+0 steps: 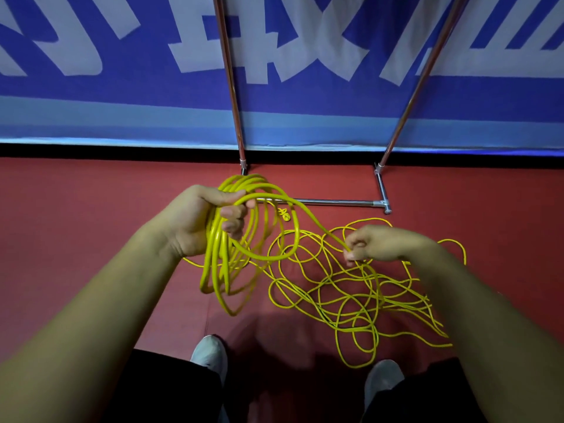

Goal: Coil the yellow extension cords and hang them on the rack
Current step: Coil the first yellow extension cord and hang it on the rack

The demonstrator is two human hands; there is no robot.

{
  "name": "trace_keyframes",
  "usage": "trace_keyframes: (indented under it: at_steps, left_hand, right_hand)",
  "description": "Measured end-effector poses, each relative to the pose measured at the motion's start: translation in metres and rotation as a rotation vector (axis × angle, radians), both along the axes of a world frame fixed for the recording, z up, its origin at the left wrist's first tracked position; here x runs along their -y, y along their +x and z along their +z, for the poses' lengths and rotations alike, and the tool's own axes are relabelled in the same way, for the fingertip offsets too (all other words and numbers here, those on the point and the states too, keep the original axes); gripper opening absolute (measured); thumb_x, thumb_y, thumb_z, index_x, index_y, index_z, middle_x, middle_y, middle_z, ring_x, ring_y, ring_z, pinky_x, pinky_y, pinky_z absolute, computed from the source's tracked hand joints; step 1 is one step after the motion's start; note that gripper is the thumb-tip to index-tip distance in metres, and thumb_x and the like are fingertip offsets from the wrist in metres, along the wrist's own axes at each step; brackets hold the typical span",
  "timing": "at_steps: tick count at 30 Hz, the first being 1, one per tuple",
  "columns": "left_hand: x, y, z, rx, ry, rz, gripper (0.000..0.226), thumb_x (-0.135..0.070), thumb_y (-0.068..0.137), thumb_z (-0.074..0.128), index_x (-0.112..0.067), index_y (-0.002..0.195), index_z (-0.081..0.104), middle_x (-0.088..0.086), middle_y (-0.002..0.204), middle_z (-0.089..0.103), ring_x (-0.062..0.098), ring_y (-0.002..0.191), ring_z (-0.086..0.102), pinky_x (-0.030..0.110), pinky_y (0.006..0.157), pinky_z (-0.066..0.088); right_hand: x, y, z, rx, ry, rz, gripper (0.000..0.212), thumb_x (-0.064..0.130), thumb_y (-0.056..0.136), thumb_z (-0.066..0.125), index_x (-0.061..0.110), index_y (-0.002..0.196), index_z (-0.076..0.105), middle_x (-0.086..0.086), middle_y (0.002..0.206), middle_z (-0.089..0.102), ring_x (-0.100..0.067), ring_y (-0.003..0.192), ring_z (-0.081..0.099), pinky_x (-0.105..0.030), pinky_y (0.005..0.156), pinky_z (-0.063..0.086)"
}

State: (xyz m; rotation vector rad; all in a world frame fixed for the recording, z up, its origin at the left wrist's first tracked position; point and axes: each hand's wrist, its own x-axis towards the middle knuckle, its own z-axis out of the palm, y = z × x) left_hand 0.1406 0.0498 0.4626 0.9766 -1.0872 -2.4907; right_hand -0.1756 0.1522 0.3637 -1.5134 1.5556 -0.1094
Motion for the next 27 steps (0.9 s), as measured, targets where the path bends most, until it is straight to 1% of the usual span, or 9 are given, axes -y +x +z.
trace_keyframes:
  at_steps: [3,6,9,11,13,18,23,25,27]
  left_hand:
    - [0.015,0.014,-0.009,0.133,-0.079,0.034,0.024,-0.013,0.085,0.054,0.008,0.097,0.058,-0.001,0.051,0.049,0.015,0.045,0.048,0.026,0.050,0.043]
    - [0.012,0.013,-0.015,0.103,0.001,0.045,0.022,-0.016,0.094,0.042,0.000,0.091,0.057,0.004,0.058,0.055,0.018,0.051,0.054,0.026,0.051,0.046]
    - [0.007,0.011,-0.018,0.088,-0.017,0.015,0.018,-0.018,0.083,0.061,-0.002,0.092,0.060,0.011,0.071,0.065,0.024,0.064,0.064,0.030,0.059,0.053]
    - [0.005,0.009,-0.021,0.129,-0.074,-0.046,0.037,-0.024,0.068,0.078,-0.004,0.095,0.064,0.018,0.090,0.069,0.030,0.081,0.068,0.036,0.069,0.055]
    - [0.000,0.003,-0.023,0.150,-0.109,-0.053,0.034,-0.025,0.068,0.076,-0.004,0.093,0.066,0.023,0.102,0.070,0.032,0.089,0.070,0.037,0.073,0.057]
    - [-0.018,-0.019,-0.024,0.052,-0.144,-0.019,0.015,-0.013,0.079,0.058,-0.001,0.085,0.065,0.016,0.073,0.069,0.024,0.061,0.069,0.034,0.059,0.059]
    - [-0.016,-0.019,-0.024,0.029,-0.219,-0.100,0.019,-0.016,0.084,0.055,-0.004,0.084,0.069,0.012,0.060,0.064,0.024,0.051,0.063,0.031,0.053,0.052]
    - [-0.007,-0.015,-0.034,0.088,-0.235,-0.068,0.022,-0.021,0.087,0.058,-0.003,0.100,0.062,0.003,0.057,0.060,0.020,0.051,0.060,0.032,0.056,0.048]
    - [0.004,-0.011,-0.046,0.154,-0.222,-0.032,0.032,-0.024,0.089,0.058,-0.005,0.113,0.055,0.000,0.061,0.062,0.018,0.055,0.060,0.034,0.060,0.046]
  right_hand:
    - [0.003,0.002,-0.007,0.147,-0.115,-0.279,0.017,0.015,0.094,0.060,0.022,0.080,0.055,-0.005,0.069,0.067,-0.020,0.057,0.049,-0.035,0.060,0.036]
    - [0.015,0.022,0.015,0.372,-0.301,-0.502,0.013,0.008,0.093,0.059,0.019,0.089,0.056,-0.006,0.064,0.059,-0.012,0.050,0.054,-0.028,0.054,0.043]
    - [0.019,0.043,0.045,0.390,-0.460,-0.499,0.017,0.008,0.088,0.066,0.025,0.087,0.067,-0.001,0.067,0.060,-0.003,0.056,0.054,-0.017,0.056,0.043]
    - [0.014,0.060,0.066,0.345,-0.502,-0.392,0.014,0.008,0.083,0.072,0.022,0.085,0.073,-0.001,0.070,0.066,0.000,0.060,0.055,-0.016,0.061,0.044]
    - [0.010,0.078,0.080,0.325,-0.468,-0.252,0.009,0.010,0.080,0.075,0.015,0.088,0.076,-0.003,0.076,0.072,0.000,0.066,0.057,-0.015,0.065,0.045]
    - [0.002,0.112,0.099,0.351,-0.385,-0.046,0.010,0.011,0.080,0.076,0.011,0.090,0.077,0.006,0.070,0.072,0.004,0.065,0.052,-0.016,0.064,0.042]
    - [0.009,0.110,0.096,0.397,-0.538,-0.311,0.014,0.013,0.078,0.077,0.011,0.084,0.066,0.001,0.056,0.051,-0.007,0.051,0.039,-0.026,0.051,0.033]
    - [0.011,0.098,0.091,0.370,-0.540,-0.371,0.027,0.018,0.075,0.080,0.011,0.086,0.057,0.003,0.053,0.048,-0.004,0.045,0.034,-0.024,0.046,0.029]
    - [0.010,0.081,0.083,0.308,-0.474,-0.319,0.023,0.018,0.078,0.078,0.010,0.084,0.057,0.009,0.051,0.046,-0.002,0.045,0.037,-0.019,0.045,0.030]
